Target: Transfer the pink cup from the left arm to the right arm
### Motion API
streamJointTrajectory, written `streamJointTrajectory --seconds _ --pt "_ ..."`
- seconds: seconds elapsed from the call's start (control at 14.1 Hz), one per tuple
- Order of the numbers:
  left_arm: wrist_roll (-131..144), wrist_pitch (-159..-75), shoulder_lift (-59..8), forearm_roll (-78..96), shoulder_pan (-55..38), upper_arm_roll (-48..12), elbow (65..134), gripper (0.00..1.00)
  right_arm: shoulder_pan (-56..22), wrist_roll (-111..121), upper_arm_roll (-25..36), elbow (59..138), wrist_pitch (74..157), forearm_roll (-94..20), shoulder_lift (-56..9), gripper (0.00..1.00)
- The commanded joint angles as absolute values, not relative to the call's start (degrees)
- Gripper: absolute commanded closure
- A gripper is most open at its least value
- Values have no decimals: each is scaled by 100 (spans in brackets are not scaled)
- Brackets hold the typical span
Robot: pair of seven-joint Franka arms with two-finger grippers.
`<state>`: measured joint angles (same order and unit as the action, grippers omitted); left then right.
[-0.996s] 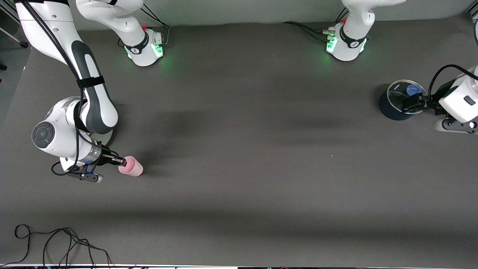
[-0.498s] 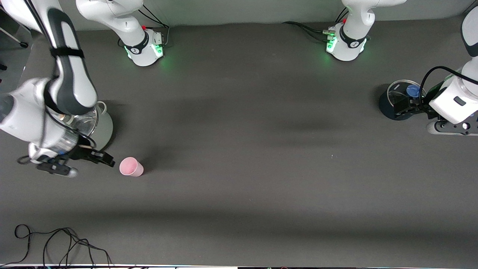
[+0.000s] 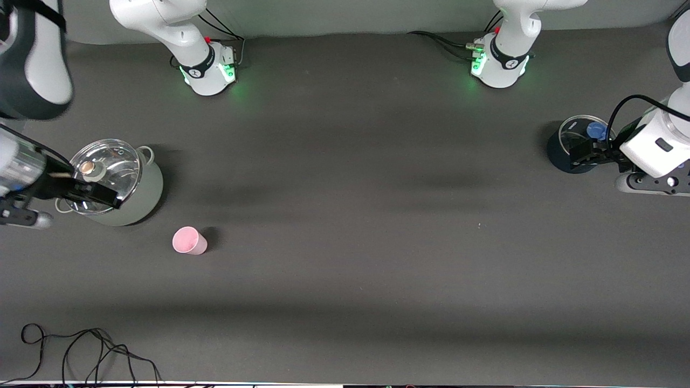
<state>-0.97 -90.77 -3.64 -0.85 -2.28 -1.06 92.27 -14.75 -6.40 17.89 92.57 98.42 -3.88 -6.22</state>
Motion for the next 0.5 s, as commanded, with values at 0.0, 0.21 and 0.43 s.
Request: streamJointTrajectory --seconds 0.0,0.21,0.43 --pt "-167 -9035 -272 -88 -360 62 9220 0 -1468 -563 1837 8518 9055 -264 -738 0" --pt "-167 -9035 -272 -88 -369 53 9229 0 -1476 -545 1863 8393 8833 69 -738 0" --pt "-176 -9035 -272 -97 -343 27 9237 0 -1529 -598 1855 8394 8780 35 -747 0"
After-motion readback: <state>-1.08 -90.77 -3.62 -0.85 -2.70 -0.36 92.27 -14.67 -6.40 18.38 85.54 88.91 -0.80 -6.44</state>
